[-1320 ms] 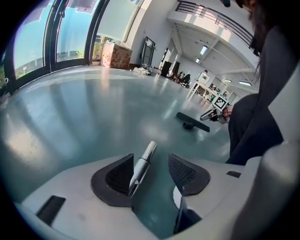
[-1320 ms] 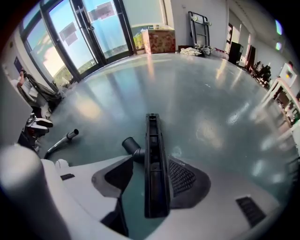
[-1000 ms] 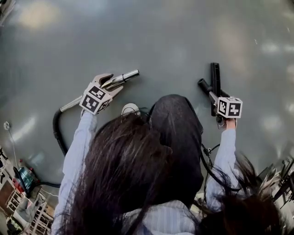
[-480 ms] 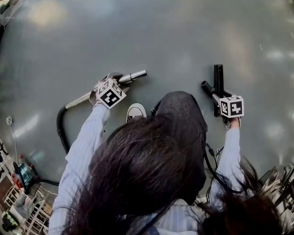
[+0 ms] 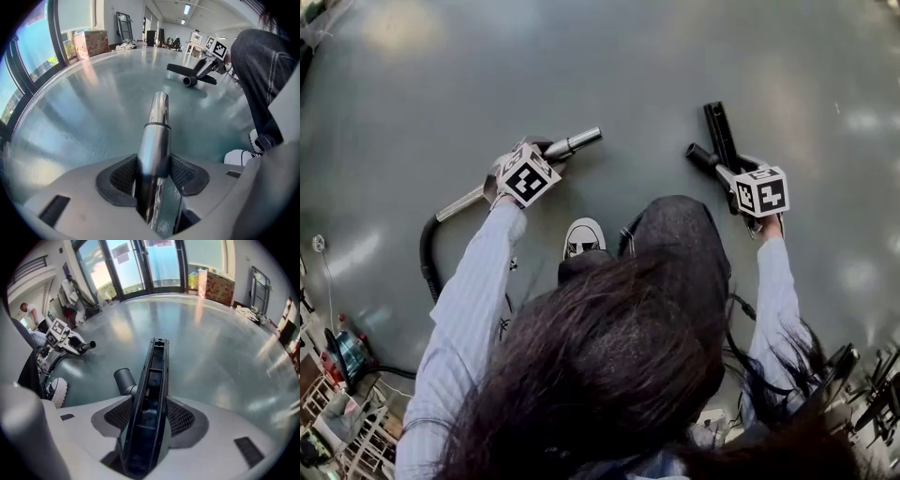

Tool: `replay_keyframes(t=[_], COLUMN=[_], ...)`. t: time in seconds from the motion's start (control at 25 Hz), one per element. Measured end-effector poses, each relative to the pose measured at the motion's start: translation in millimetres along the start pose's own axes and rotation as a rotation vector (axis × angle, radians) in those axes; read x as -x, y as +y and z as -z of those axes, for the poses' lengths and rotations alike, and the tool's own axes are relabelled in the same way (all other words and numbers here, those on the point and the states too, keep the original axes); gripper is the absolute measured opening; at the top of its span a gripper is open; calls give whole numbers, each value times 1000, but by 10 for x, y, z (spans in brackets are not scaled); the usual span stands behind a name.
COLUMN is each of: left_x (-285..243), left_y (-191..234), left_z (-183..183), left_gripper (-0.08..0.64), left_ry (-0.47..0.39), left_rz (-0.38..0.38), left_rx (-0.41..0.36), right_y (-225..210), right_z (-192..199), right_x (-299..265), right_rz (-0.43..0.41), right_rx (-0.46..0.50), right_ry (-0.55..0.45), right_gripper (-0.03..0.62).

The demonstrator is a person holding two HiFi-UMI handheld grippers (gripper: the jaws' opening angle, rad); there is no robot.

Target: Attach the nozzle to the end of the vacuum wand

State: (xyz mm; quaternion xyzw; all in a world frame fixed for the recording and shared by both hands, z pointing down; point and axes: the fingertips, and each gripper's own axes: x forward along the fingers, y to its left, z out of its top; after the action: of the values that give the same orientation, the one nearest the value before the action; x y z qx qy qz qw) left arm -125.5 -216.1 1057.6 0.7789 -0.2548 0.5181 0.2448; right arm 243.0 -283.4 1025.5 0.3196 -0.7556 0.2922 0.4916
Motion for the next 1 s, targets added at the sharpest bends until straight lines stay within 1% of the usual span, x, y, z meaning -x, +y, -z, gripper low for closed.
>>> replay_keyframes(t=[0.16, 0.36, 0.44, 0.52, 0.72, 0.88, 1.0], left_x=[11, -102, -165, -178, -145, -163, -182], left_y=[3, -48, -137, -186, -217, -321, -383], left_z=[-107, -247, -242, -266, -395, -306, -297], left_gripper=[204, 204, 204, 204, 204, 204, 204], left_ry=[-37, -10, -7, -10, -14, -11, -15], left_rz=[0, 19, 29, 24, 30, 59, 67], left_rx=[1, -23, -29, -33, -37, -54, -63], right_y=[322, 547, 591, 614, 709, 946, 1076], right_z=[-433, -879, -978, -1035, -1132, -1180, -1277], right_x=[-202, -342, -352, -332, -230, -305, -345], right_rz=[-57, -97, -103, -110, -141, -163, -173], right_rx=[172, 333, 368, 393, 450, 502, 532], right_ry=[17, 17, 10, -4, -41, -52, -66], right_gripper=[232, 232, 232, 232, 230, 230, 230])
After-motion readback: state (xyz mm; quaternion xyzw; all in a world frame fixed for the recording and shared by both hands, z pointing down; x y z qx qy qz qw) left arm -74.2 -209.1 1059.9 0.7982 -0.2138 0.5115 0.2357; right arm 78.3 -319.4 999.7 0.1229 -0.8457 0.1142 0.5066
